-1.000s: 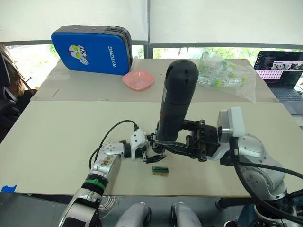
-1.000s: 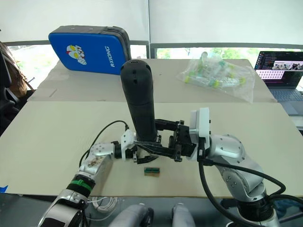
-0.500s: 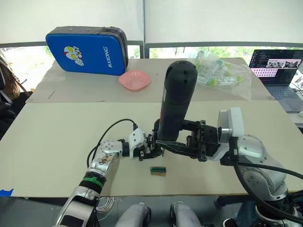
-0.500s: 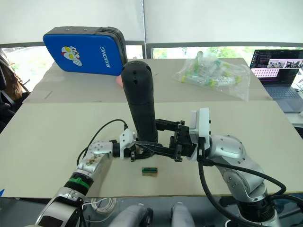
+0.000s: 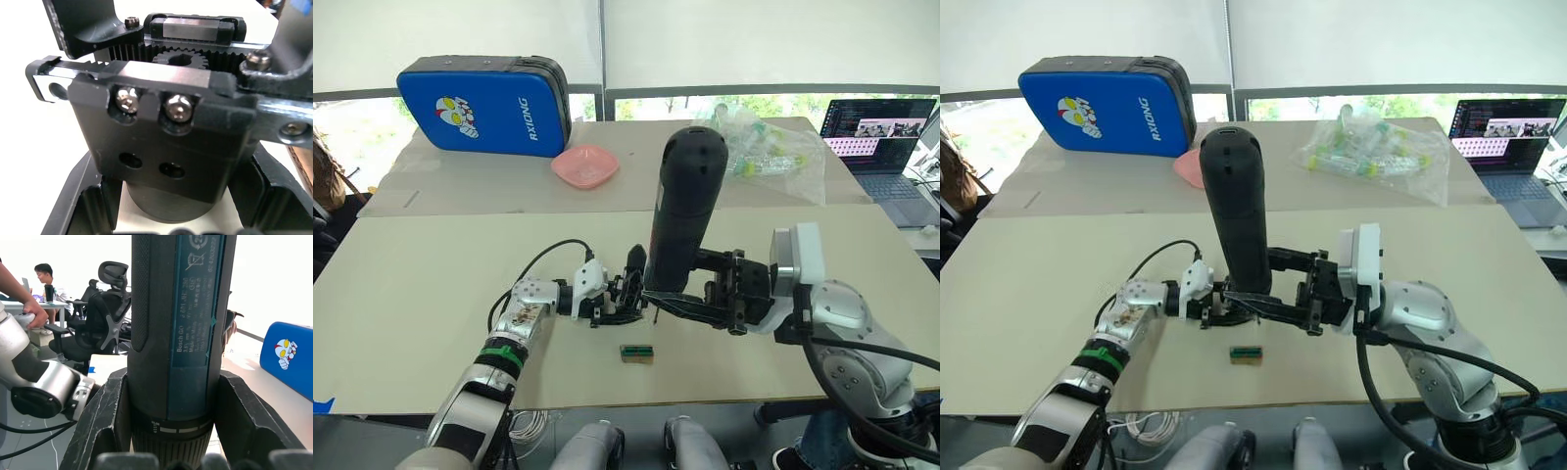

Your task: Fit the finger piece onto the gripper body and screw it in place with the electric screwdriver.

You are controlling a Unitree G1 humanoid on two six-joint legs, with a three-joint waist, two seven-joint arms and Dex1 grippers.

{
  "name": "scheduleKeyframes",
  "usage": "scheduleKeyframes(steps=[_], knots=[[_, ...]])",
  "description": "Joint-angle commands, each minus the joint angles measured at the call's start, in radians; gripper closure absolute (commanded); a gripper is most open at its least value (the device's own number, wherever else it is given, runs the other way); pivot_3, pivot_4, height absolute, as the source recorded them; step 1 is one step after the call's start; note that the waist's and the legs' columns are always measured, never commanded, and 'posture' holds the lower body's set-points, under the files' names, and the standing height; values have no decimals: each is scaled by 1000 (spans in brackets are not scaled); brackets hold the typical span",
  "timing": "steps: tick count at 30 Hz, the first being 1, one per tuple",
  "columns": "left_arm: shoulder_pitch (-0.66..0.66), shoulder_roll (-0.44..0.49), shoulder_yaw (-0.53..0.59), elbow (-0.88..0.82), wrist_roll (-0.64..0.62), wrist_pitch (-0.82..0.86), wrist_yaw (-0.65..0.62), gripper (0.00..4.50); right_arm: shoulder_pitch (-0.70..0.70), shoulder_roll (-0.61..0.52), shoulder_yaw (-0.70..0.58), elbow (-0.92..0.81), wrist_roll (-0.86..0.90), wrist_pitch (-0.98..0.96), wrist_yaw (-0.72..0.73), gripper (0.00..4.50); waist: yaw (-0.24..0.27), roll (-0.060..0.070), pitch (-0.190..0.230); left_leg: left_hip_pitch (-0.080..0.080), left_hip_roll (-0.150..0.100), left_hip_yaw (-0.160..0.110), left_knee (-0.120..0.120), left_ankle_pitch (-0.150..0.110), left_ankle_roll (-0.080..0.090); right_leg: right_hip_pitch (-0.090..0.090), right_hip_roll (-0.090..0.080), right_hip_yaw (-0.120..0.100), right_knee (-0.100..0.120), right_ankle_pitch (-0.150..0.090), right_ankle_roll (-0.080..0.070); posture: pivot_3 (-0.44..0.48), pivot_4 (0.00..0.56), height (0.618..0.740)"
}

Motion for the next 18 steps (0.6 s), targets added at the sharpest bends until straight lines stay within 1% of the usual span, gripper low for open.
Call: scheduleKeyframes(steps=[1, 6, 11, 13, 15, 16, 18], knots=[[-8, 9, 10, 74, 20, -43, -6, 2113, -10, -4, -34, -54, 28, -8, -5, 2555, 0, 0, 0, 0, 0, 0, 0, 0, 0, 0, 0, 0, 0, 0, 0, 0, 150, 740], [-1, 6, 12, 103, 27, -69, 4, 2113, -6, -6, -36, -58, 27, -7, -6, 2555, 0, 0, 0, 0, 0, 0, 0, 0, 0, 0, 0, 0, 0, 0, 0, 0, 150, 740], [16, 14, 13, 106, 31, -39, 21, 2113, -1, -9, -40, -60, 30, -7, -3, 2555, 0, 0, 0, 1, 0, 0, 0, 0, 0, 1, 0, 0, 0, 0, 0, 0, 150, 740], [25, 17, 18, 98, 26, -35, 19, 1085, -1, -11, -42, -59, 32, -6, -2, 2555, 0, 0, 0, 1, 0, 0, 0, 0, 0, 1, 0, 0, 0, 0, 0, 0, 150, 740], [34, 21, 23, 92, 24, -38, 22, 267, 0, -13, -44, -60, 34, -6, -1, 2555, -1, 0, 0, 2, 0, 0, 0, 0, 0, 1, 0, 0, 0, 0, 0, 0, 150, 740], [39, 24, 26, 90, 24, -40, 24, 35, 0, -14, -43, -60, 35, -6, -1, 2555, -2, 0, 0, 2, 1, 0, 0, 0, 0, 2, 0, 0, 0, 0, 0, 0, 150, 740], [50, 29, 35, 82, 22, -47, 33, 35, 2, -15, -44, -61, 36, -6, 0, 2555, -4, 0, 0, 2, 1, 0, 0, 0, 0, 2, 1, 0, 0, 0, 0, 0, 150, 740]])
